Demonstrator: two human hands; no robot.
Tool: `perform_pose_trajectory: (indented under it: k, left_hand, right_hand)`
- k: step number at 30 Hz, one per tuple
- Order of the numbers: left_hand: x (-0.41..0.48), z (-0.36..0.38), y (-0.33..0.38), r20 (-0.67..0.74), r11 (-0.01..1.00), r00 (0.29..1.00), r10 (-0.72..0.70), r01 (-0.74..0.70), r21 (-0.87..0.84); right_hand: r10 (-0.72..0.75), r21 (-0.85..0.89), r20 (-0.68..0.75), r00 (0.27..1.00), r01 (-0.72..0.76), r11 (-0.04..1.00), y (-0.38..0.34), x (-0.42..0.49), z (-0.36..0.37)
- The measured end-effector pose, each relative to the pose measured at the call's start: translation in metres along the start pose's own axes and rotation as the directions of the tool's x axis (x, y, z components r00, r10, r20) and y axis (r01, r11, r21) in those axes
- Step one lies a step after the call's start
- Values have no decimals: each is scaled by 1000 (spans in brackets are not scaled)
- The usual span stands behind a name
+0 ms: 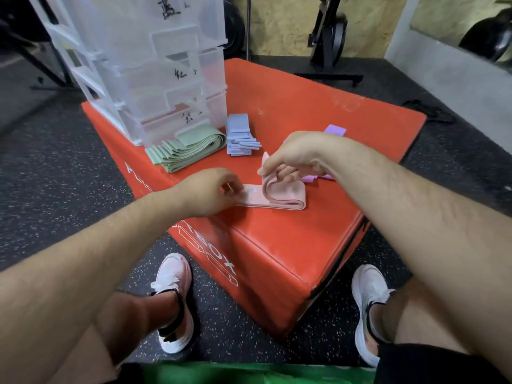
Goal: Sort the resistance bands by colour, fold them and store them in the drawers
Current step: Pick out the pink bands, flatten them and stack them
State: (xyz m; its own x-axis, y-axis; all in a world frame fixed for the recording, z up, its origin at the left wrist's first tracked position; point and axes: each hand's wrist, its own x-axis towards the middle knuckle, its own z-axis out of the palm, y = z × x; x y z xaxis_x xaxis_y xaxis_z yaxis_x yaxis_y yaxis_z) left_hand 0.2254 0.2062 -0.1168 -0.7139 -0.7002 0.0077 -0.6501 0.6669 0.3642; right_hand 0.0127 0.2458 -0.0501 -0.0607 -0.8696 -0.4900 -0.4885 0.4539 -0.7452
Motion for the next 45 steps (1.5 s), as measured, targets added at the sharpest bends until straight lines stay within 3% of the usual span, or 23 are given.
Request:
perform_pose_trajectory:
  k: [7,10,12,16,19,22,26,30,35,36,38,40,45]
  left_hand:
    - [2,-4,-11,4,968,996,-89,87,-233]
    - [1,-9,-10,-36,940,996,-77,60,-335]
    - [1,-7,-14,-67,962,997,-46,26,-273]
    - [3,3,-22,-127,991,988,92,-79,106]
    - [8,2,-21,-43,991,995,85,-80,102]
    - [11,4,-19,-37,993,997,65,-61,100]
    - [15,5,-11,-68,987,997,21,-9,163]
    - [23,7,-2,-76,979,996,-34,49,200]
    - [34,4,10,-43,959,990,-133,139,247]
    - [35,3,13,-38,973,990,-138,143,180]
    - [38,0,23,0,985,992,-130,129,-115]
    - [41,-1,32,76,921,992,-100,121,-370]
    - [46,-9,37,149,893,982,-118,171,-417]
  right_hand:
    - [-40,-104,-24,999,38,994,-12,17,40]
    - [-23,-152,55,998,31,988,-17,19,49]
    - [-35,-180,81,996,49,982,-19,20,49]
    - [-77,-232,113,991,102,967,-14,19,37]
    - [-148,-295,76,986,164,941,-6,10,25]
    - [-227,-468,-81,970,164,868,3,-1,10]
    - [-140,-691,-234,962,-63,720,21,-9,-7]
    - [72,-505,-175,982,-153,850,40,-6,-2]
    - [-93,-430,-222,971,-12,903,49,-2,6]
    - [-154,-411,-205,967,57,910,48,-3,6]
    - [-257,-367,-192,947,174,914,42,-10,5]
    - [-342,-336,-188,921,267,903,37,-17,2]
    - [-356,-255,-228,906,298,920,35,-25,-16]
